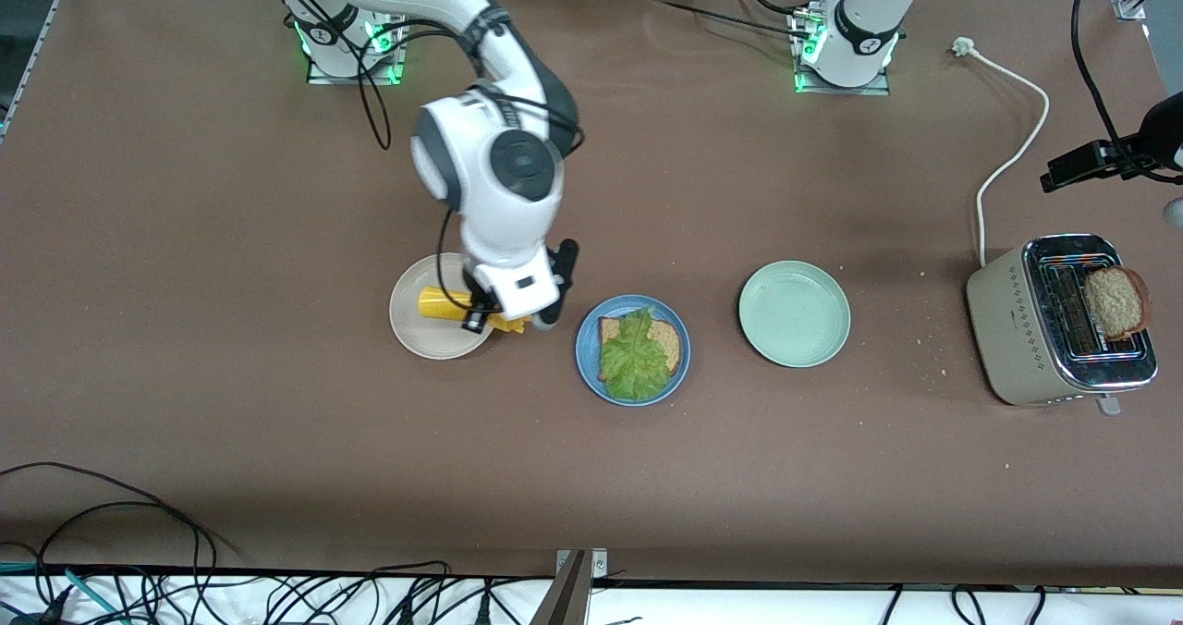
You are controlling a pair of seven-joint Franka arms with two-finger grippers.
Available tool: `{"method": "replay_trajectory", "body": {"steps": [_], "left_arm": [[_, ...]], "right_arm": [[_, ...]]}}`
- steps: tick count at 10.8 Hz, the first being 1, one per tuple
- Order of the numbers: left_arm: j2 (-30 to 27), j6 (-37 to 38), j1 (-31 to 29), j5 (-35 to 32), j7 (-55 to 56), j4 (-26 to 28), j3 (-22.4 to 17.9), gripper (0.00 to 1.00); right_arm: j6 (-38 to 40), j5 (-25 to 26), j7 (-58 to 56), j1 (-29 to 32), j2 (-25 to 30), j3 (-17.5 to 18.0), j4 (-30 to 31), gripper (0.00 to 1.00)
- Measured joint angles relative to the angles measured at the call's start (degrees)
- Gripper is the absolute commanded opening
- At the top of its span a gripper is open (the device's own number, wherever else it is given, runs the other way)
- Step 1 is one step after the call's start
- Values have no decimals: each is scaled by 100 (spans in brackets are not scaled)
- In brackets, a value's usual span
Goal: Make sandwich in blue plate with both arms
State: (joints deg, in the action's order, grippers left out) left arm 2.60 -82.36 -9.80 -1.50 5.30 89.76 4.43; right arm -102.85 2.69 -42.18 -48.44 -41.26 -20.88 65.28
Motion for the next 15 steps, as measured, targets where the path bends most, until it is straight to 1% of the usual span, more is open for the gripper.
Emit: {"method": "replay_trajectory", "body": {"steps": [2,4,6,9,10,12,15], "left_arm": [[18,10,-36,-29,26,-1,-2,100],[21,13,-249,79,25,-3,-11,100],[67,21,-387,138,23,1,-20,100],[121,154,-363,160,27,-1,69,100],[135,195,-317,153,29,-1,138,100],[195,248,-211,93,34,5,194,100],[433,245,-35,-655,26,10,229,100]], "right_arm": [[180,-956,-663,564,230,-6,-4,15],[444,-1894,-1503,1116,376,-9,-6,15],[917,-2818,-2307,1694,479,-8,-5,15],[1745,-3954,-3993,2690,496,-2,65,15],[1957,-4298,-4608,3015,488,4,184,15],[2301,-4742,-5917,3569,453,19,552,15],[2507,-5291,-7830,4171,278,47,1402,15]]}}
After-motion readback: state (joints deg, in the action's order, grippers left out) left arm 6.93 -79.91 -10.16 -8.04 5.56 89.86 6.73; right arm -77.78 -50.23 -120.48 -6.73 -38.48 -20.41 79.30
